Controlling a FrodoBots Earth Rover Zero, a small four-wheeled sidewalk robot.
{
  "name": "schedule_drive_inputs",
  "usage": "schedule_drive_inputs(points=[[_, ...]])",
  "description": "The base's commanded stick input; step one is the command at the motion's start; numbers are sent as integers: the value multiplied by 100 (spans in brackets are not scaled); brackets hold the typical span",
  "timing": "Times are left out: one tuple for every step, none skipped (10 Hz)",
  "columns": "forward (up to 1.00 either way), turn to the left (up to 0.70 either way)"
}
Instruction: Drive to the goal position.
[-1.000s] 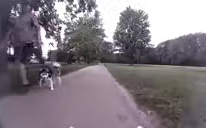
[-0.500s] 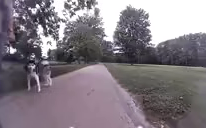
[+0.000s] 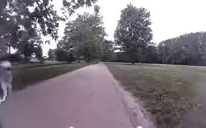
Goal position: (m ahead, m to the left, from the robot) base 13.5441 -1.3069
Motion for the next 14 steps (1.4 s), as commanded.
schedule_drive_inputs(points=[[70,0],[70,0],[70,0],[70,0],[70,0],[70,0],[70,0],[70,0],[70,0],[70,0],[70,0],[70,0],[70,0],[70,0]])
